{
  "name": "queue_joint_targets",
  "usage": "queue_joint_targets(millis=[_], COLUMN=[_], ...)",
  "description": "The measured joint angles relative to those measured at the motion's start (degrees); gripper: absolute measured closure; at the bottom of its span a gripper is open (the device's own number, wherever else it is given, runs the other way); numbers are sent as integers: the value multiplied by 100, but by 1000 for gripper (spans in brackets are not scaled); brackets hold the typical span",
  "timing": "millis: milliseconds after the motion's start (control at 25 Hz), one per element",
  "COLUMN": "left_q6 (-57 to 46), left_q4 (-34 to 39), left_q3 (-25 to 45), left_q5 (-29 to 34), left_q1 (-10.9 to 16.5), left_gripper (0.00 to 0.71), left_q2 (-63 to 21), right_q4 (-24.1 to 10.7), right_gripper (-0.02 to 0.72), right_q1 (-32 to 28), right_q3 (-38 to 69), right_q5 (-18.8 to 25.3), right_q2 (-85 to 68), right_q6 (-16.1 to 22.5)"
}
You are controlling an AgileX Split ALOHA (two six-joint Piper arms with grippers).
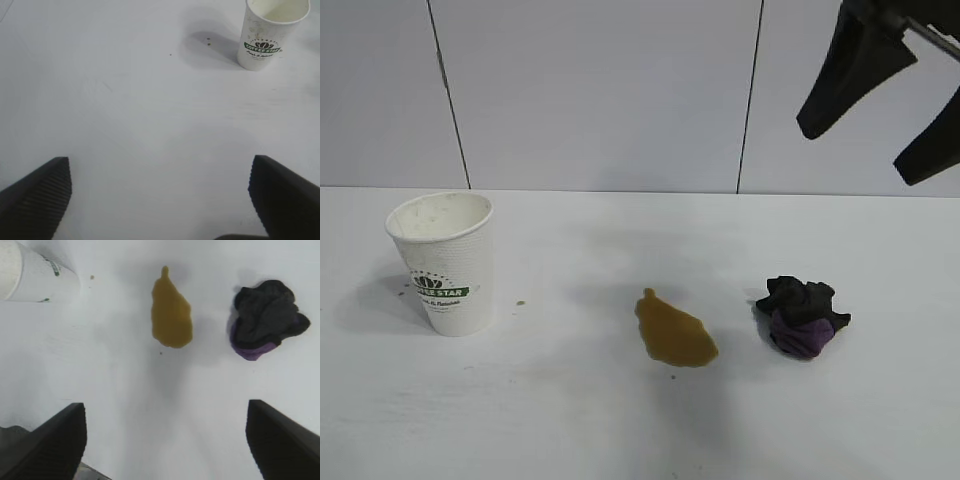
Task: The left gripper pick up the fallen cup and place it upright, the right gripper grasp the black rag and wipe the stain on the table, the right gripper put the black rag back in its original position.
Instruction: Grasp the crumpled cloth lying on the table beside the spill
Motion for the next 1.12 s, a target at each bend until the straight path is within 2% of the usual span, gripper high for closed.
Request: queue_joint_targets(millis=[160,480,720,1120], left_q6=[0,-10,-10,-14], left_q4=[0,0,0,0], left_q3=[0,0,0,0], left_q5=[0,0,0,0], left_q1=[-94,-152,-152,-152], left_gripper=[16,16,16,16], left_q2=[0,0,0,0], right_q4=[-276,-502,-789,-995], right_gripper=[102,102,102,133], right_q1=[0,0,0,0], right_q3=[0,-81,-595,-624], right_q5=[-65,-724,-831,-1103], right_q2=[414,1715,2539,3072], right_q6=[-4,85,412,559])
